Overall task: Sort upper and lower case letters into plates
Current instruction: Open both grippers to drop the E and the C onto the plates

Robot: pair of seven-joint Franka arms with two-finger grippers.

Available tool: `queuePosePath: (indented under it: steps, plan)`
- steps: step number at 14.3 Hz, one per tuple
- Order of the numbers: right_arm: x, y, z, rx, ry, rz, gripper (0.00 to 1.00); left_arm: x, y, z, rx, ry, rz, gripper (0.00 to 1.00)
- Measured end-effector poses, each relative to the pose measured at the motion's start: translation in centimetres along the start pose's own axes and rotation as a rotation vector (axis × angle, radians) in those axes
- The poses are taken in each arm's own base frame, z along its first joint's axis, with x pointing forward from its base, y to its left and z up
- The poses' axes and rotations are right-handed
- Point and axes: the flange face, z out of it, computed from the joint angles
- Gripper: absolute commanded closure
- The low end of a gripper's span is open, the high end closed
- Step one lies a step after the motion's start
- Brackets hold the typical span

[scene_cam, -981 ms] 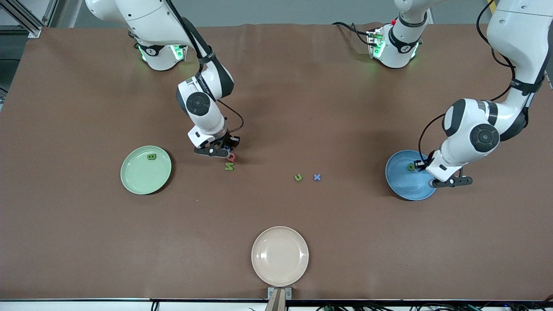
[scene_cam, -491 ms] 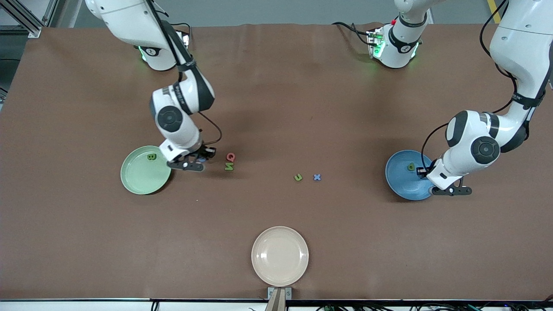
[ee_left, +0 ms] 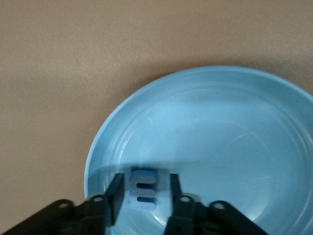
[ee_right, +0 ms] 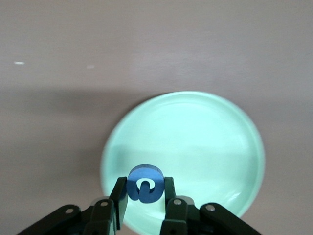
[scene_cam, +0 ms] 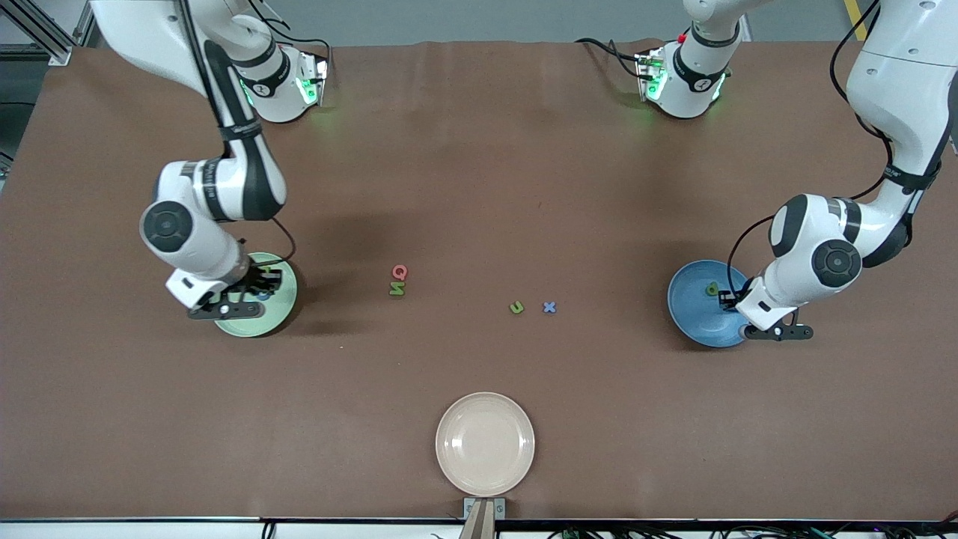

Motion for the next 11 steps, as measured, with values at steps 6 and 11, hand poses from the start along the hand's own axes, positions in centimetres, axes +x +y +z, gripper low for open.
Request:
queuePosePath:
  steps: [6, 11]
  plan:
    - [-1.7, 6.0, 3.7, -0.025, 0.058, -0.021, 1.0, 0.4, 5.1, -5.8, 0.013, 0.033, 0.047, 0.0]
    - [-2.2, 6.3, 5.7, -0.033, 0.022, -0.013, 0.99, -0.8, 16.3, -9.3, -0.031, 0.074, -0.013, 0.0]
